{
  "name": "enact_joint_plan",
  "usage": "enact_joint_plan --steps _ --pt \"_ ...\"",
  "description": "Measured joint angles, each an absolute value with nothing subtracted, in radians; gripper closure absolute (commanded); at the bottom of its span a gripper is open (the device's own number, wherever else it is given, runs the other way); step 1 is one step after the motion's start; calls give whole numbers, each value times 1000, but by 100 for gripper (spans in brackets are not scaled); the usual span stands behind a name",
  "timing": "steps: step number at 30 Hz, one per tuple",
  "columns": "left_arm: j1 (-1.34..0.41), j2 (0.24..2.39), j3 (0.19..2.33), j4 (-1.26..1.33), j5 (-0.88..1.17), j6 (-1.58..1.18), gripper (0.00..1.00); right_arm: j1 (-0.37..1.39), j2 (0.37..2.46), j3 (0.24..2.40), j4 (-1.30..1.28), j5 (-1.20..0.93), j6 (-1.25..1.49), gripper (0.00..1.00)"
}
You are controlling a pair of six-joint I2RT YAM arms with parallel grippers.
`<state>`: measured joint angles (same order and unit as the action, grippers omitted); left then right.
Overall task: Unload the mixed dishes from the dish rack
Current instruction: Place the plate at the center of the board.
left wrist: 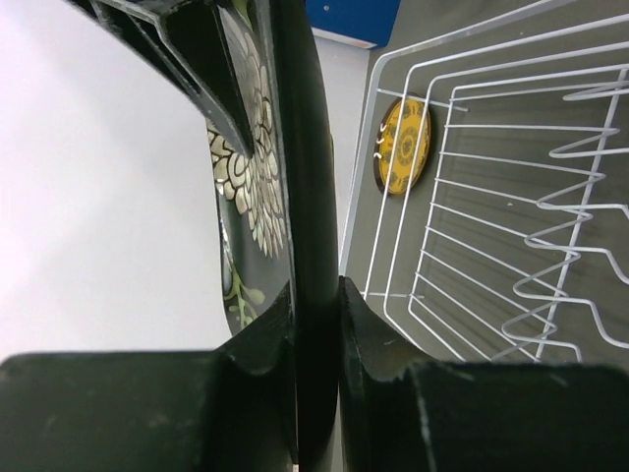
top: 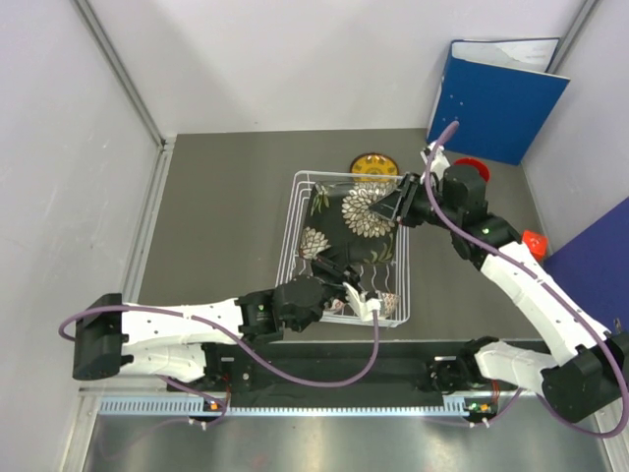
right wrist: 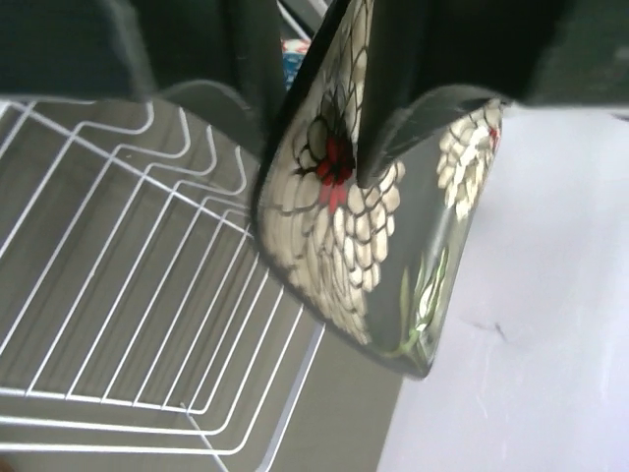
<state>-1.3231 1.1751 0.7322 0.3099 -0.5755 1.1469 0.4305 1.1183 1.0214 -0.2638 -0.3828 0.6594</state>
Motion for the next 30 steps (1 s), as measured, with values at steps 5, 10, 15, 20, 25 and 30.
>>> enact_joint_plan --steps 5,10,15,20,25,30 --pt "-1338 1177 733 311 -583 1196 100 429 1115 1021 -265 -362 825 100" --pt "-1340 1177 733 320 -596 1209 98 429 1114 1021 -266 -359 865 100" --pt "-1343 1185 734 340 -617 1211 43 428 1113 1020 -247 -373 864 100" --pt "-1344 1187 758 378 -644 1203 1 426 1114 1019 -179 -428 804 100" --pt "-1343 1187 767 410 -686 1198 1 421 1128 1016 -121 -464 807 100" --pt "-1341 1187 767 418 -730 1199 1 408 1175 1016 -51 -509 842 100"
